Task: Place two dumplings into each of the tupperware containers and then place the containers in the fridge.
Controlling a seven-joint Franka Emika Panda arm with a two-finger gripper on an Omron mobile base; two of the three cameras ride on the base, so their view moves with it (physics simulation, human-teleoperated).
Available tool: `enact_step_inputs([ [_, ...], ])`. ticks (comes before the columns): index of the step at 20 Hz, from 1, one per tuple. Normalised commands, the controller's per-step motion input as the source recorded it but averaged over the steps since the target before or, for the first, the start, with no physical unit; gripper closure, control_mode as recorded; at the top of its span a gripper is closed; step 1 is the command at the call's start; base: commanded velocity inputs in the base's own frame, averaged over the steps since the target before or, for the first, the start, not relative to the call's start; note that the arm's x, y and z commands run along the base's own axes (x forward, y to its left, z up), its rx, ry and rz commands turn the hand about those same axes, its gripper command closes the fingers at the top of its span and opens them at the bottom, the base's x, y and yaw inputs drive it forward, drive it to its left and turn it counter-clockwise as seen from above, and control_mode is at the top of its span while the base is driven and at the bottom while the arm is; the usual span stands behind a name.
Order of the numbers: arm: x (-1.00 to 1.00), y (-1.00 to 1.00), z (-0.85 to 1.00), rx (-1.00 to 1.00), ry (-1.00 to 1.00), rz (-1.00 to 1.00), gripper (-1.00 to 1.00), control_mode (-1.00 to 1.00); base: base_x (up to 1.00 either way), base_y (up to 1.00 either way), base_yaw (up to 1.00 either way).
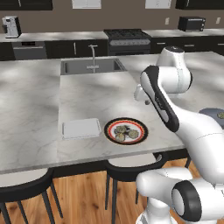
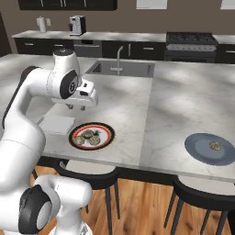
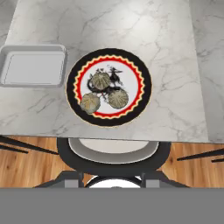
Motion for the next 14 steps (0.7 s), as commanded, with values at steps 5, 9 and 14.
enact_step_inputs([
  [5, 0.09, 0.15, -0.19, 0.02, 0.0, 0.0, -1.0, -1.0, 0.0, 0.0, 0.0],
  [9, 0.28, 0.16, -0.34, 0.02, 0.0, 0.0, -1.0, -1.0, 0.0, 0.0, 0.0],
  [14, 0.61, 0.26, -0.57, 0.0, 0.08, 0.0, -1.0, -1.0, 0.0, 0.0, 0.0],
])
